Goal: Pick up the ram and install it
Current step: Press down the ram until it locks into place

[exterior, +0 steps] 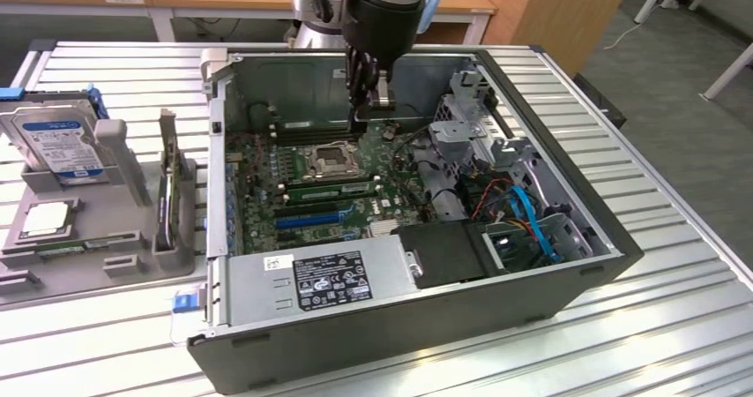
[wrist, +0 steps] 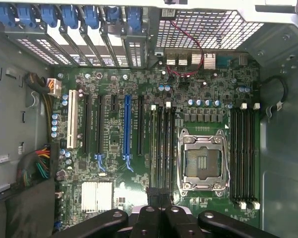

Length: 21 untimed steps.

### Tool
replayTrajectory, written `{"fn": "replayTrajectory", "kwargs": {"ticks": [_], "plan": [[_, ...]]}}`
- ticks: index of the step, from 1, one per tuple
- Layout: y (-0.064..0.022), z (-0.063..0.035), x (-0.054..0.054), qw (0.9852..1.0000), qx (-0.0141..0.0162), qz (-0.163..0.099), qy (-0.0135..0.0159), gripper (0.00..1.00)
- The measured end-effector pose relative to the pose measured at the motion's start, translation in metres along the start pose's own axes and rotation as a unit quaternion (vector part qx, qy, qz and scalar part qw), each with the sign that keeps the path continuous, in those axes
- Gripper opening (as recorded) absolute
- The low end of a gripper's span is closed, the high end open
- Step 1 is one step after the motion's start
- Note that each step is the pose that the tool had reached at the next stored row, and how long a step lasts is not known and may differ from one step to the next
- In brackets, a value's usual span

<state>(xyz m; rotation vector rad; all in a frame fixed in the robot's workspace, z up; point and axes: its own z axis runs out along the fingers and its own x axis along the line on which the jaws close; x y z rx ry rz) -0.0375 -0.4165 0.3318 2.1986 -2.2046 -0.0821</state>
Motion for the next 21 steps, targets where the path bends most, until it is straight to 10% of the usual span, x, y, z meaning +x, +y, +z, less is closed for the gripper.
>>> {"fn": "replayTrajectory", "kwargs": {"ticks": [21], "plan": [[0.0, 0.0001, 0.0, 0.9994, 0.0007, 0.035, -0.002, 0.1]]}}
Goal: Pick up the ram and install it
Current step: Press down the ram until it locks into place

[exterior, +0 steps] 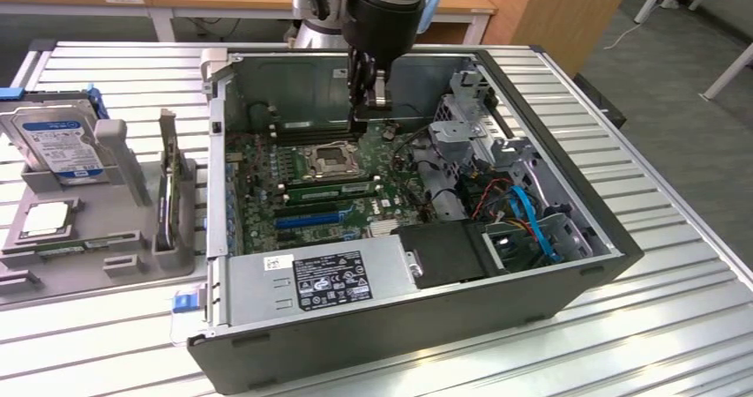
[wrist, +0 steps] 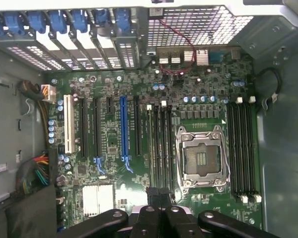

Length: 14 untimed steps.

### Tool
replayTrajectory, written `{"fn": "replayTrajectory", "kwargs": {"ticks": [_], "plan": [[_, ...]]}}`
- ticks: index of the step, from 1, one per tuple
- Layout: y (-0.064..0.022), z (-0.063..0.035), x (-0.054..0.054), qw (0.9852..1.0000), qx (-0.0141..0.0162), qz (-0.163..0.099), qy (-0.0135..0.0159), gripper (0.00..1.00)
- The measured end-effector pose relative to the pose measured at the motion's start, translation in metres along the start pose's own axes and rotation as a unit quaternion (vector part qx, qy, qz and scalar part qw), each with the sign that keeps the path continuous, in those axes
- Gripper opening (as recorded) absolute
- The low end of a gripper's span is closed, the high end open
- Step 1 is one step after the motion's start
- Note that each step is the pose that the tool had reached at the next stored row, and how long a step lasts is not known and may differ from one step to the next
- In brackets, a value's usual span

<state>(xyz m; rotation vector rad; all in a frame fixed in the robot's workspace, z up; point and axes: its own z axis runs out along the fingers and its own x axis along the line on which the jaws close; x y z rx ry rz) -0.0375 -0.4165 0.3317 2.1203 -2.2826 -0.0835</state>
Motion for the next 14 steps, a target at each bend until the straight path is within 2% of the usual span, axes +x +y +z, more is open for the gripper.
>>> {"fn": "replayTrajectory", "kwargs": {"ticks": [7, 14], "plan": [[0.0, 0.0001, 0.0, 0.9996, 0.0005, 0.027, -0.0015, 0.1], [0.0, 0.0001, 0.0, 0.9986, 0.001, 0.053, -0.003, 0.1]]}}
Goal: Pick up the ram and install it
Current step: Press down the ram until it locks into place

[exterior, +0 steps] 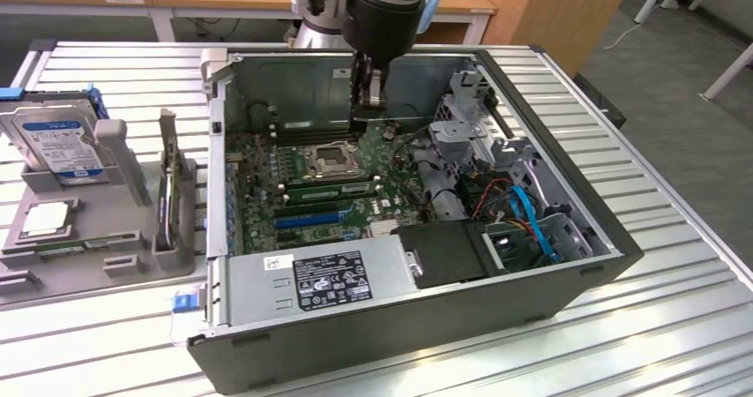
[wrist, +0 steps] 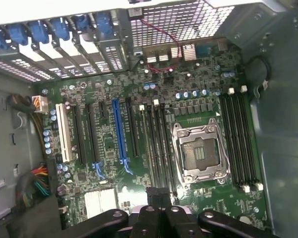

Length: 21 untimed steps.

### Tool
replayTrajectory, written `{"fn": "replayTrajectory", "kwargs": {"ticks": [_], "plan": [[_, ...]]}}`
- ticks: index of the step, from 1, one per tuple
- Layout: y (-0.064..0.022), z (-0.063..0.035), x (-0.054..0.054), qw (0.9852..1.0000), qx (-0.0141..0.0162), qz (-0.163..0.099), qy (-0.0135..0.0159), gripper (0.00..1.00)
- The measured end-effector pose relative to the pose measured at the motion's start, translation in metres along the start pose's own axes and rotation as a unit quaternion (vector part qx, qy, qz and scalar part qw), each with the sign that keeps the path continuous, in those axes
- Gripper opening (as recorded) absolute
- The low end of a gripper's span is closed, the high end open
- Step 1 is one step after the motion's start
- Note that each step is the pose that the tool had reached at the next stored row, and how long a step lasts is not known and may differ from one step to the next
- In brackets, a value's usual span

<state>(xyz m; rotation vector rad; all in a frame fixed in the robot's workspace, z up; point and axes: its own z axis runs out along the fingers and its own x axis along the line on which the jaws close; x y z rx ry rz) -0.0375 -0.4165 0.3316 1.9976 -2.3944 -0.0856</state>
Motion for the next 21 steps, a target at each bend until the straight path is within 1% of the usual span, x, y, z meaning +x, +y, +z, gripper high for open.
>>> {"fn": "replayTrajectory", "kwargs": {"ticks": [5, 10, 16, 21], "plan": [[0.0, 0.0001, 0.0, 0.9998, 0.0003, 0.019, -0.0011, 0.1], [0.0, 0.0001, 0.0, 0.9992, 0.0007, 0.039, -0.0022, 0.1], [0.0002, 0.0001, 0.0, 0.998, 0.0011, 0.062, -0.0035, 0.1], [0.0005, 0.0001, 0.0001, 0.9966, 0.0015, 0.082, -0.0046, 0.1]]}}
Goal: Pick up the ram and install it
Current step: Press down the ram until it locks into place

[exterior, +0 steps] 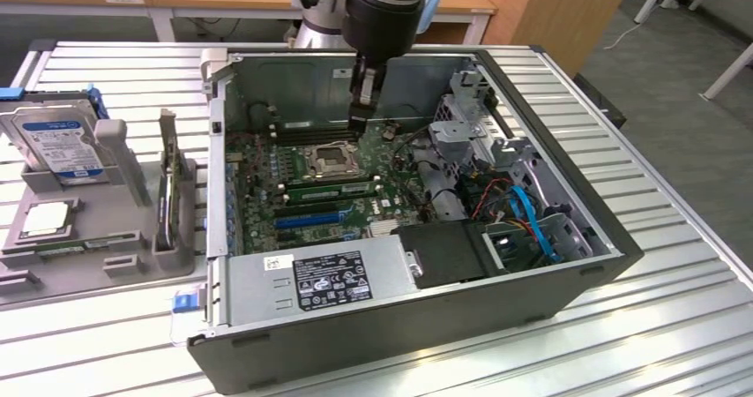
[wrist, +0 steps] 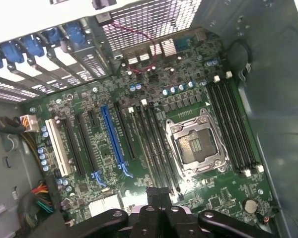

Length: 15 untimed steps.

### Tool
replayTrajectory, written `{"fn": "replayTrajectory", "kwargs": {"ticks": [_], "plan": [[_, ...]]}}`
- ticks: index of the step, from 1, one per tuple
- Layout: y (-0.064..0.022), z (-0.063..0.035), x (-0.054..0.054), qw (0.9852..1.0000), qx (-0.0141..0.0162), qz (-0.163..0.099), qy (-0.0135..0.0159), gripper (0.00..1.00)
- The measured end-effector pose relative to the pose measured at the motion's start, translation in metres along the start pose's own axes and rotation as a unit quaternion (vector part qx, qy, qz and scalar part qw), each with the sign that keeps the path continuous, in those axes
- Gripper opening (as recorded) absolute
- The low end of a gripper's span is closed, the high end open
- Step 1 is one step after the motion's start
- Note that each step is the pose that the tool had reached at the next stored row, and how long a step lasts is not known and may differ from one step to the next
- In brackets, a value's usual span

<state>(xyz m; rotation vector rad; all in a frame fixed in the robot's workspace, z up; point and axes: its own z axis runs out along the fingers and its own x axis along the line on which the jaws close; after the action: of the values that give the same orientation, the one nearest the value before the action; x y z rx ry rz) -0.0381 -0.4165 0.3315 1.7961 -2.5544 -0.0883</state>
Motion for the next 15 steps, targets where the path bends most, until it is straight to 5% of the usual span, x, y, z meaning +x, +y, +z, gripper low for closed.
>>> {"fn": "replayTrajectory", "kwargs": {"ticks": [12, 15], "plan": [[0.0007, 0.0002, 0.0003, 0.9984, 0.001, 0.057, -0.0032, 0.1], [0.001, 0.0003, 0.0004, 0.9956, 0.0017, 0.094, -0.0053, 0.1]]}}
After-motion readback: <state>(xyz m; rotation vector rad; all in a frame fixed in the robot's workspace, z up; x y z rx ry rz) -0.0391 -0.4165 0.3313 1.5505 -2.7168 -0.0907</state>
